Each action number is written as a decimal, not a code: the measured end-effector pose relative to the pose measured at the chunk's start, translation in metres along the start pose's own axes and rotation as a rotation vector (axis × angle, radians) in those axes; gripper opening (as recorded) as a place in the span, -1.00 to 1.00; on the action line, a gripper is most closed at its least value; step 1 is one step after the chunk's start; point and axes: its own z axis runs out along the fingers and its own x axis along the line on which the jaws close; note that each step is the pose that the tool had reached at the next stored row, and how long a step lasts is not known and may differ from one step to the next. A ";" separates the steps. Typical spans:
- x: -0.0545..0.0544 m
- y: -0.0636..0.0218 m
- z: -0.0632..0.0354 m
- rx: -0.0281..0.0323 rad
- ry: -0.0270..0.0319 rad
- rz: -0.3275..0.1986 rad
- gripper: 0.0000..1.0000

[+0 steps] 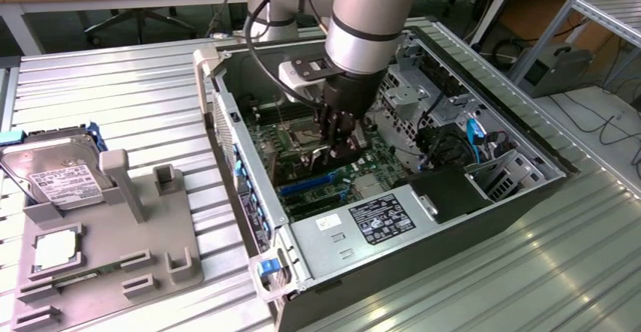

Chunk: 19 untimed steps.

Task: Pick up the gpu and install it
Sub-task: 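Insert the gpu into the slot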

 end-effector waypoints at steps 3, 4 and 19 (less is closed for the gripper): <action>0.000 0.0019 0.0034 0.0000 0.0001 0.000 -0.46; 0.000 0.0024 0.0047 0.0001 0.0001 0.000 -0.46; 0.000 0.0098 0.0093 0.0003 0.0001 0.000 -0.46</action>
